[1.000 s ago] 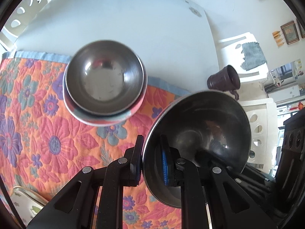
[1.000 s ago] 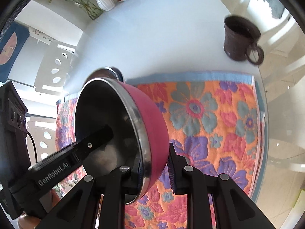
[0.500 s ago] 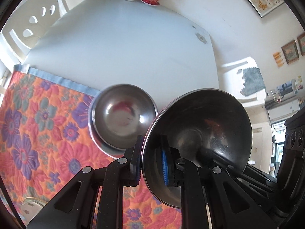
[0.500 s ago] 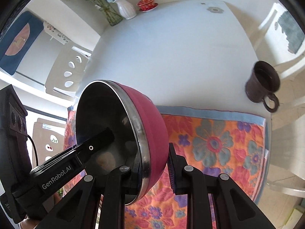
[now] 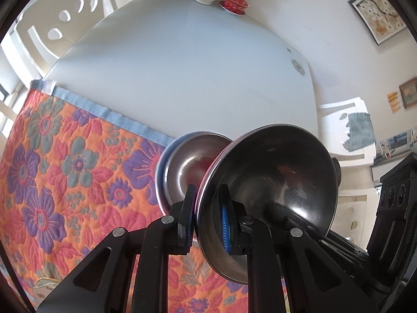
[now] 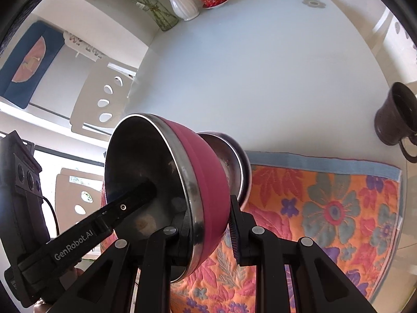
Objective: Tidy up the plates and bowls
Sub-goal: 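Lower the pink-exterior bowl onto the nested bowls with both tools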
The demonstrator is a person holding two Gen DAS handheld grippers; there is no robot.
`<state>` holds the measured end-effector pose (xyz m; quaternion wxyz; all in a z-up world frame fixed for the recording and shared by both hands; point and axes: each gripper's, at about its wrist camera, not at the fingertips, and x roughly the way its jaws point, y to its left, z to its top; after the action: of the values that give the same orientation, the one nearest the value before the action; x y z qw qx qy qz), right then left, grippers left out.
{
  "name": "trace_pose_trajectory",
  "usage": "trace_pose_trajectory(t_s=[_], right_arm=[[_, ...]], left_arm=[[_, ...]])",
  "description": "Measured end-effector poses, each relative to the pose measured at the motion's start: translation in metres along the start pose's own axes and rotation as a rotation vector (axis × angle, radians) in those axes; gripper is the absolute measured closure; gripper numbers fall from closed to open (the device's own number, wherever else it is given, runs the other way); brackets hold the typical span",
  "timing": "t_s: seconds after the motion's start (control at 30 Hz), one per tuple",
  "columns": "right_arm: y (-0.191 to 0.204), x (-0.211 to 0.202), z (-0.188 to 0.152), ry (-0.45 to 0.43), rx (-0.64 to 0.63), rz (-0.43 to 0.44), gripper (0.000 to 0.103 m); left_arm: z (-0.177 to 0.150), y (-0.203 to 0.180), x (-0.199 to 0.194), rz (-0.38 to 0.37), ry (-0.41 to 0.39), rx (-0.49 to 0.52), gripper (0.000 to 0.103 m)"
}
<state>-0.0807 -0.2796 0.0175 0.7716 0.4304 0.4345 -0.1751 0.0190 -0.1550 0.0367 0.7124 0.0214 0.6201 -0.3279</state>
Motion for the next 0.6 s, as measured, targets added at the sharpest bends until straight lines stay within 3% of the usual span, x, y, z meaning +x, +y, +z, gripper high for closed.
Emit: trace_pose_trajectory(t_s=[0.6], right_arm=[[-0.004,0.048,0.011,0.047,0.02,-0.007,0.081]], left_arm=[[0.012,0.025,0.036,0.001,0.046,-0.022,0.089]])
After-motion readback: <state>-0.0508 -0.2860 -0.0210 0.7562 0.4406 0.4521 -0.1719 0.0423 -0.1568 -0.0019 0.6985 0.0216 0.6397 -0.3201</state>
